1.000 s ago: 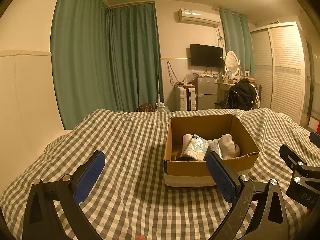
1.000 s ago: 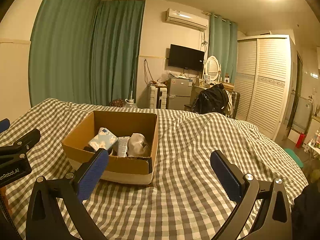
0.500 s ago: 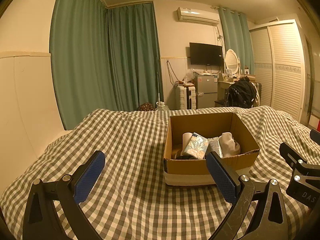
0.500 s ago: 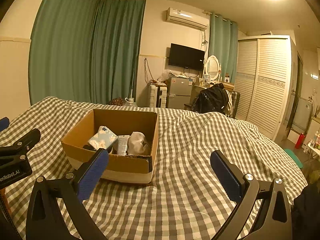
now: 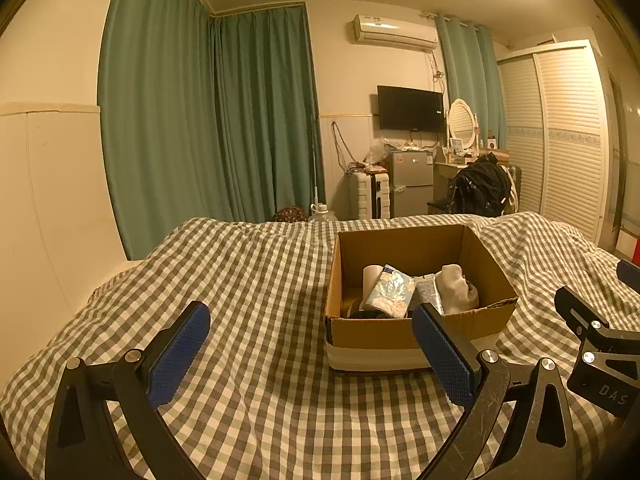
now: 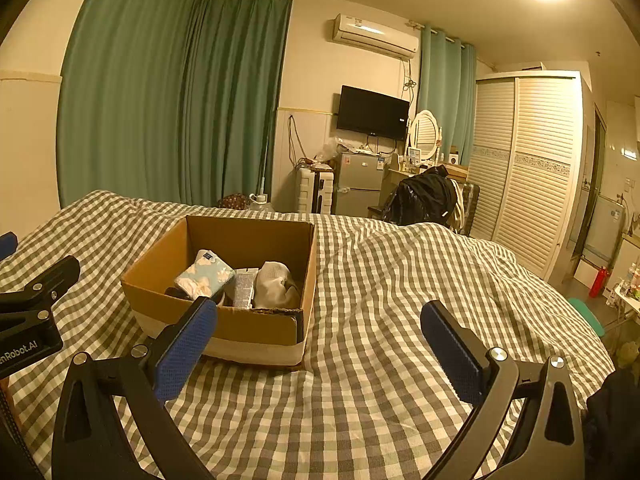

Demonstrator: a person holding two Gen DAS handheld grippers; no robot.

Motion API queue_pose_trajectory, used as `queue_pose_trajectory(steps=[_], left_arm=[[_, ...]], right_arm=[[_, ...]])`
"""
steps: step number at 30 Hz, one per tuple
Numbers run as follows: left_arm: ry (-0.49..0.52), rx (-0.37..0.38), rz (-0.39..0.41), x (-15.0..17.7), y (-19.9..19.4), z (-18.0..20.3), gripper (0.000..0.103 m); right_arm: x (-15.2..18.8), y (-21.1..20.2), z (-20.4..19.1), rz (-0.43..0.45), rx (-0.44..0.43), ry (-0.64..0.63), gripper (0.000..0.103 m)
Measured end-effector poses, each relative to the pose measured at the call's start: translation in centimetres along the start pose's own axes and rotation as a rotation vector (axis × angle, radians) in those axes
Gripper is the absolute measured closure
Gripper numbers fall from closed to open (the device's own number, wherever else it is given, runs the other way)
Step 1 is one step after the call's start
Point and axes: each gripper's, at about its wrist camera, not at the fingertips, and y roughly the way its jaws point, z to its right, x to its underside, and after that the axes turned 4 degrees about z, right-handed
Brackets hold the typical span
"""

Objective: Organize objects

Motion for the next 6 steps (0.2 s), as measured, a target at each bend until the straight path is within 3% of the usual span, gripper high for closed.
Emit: queue_pose_trajectory(steps=[6], left_arm=[[0.007,0.016,0.004,0.03,-0.11,0.14,0.000]], right_arm=[[-0.01,0.01,-0.01,-0.001,0.000,0.000,0.001]])
